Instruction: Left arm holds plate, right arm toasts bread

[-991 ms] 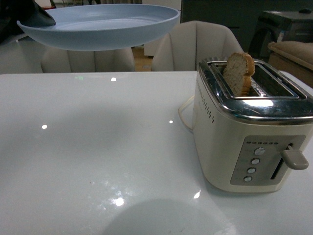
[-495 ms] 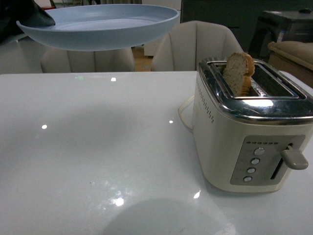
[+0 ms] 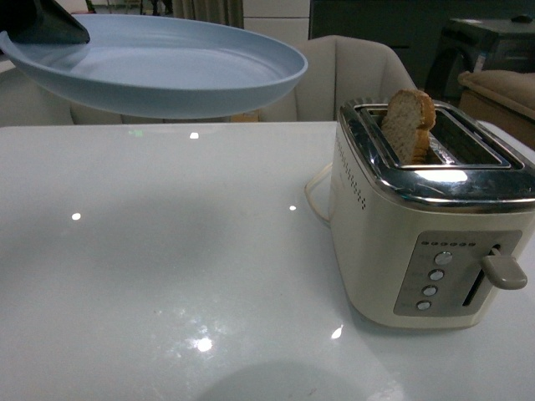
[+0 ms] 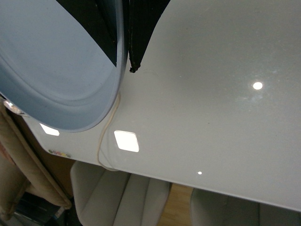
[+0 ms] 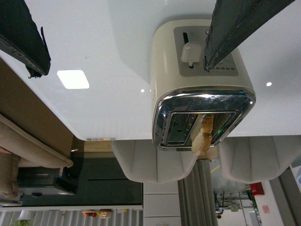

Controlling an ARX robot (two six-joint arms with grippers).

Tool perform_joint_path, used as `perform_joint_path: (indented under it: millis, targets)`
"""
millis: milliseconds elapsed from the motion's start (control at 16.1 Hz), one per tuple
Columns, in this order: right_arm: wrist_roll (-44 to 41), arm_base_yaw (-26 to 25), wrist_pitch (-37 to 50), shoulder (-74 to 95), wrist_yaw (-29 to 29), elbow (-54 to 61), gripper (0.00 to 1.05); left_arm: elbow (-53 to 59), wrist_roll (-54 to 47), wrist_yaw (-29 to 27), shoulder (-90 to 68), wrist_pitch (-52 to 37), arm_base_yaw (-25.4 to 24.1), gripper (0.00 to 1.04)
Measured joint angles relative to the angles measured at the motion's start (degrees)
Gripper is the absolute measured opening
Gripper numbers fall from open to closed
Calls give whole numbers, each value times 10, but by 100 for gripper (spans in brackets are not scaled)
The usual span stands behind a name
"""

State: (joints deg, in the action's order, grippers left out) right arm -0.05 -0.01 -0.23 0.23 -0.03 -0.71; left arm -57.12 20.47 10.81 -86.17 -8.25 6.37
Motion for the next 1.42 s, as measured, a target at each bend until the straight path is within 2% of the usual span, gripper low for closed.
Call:
perform_joint_path:
  millis: [310,557,743,1115,1424]
  targets:
    - [0,0,0,0,0,0,98,-1,39,19,-29,-34,-34,3]
    - [0,0,0,0,0,0,98,-4,48,-36,-123,-104,-102,3]
    - [0,0,0,0,0,0,98,-9,50,-62,-183,-136,-129,3]
    - [0,0,0,0,0,0,98,13,35,-124,-288,-176,-170,3]
    - [0,0,0,0,0,0,98,32,23,-141,-304,-201,-180,3]
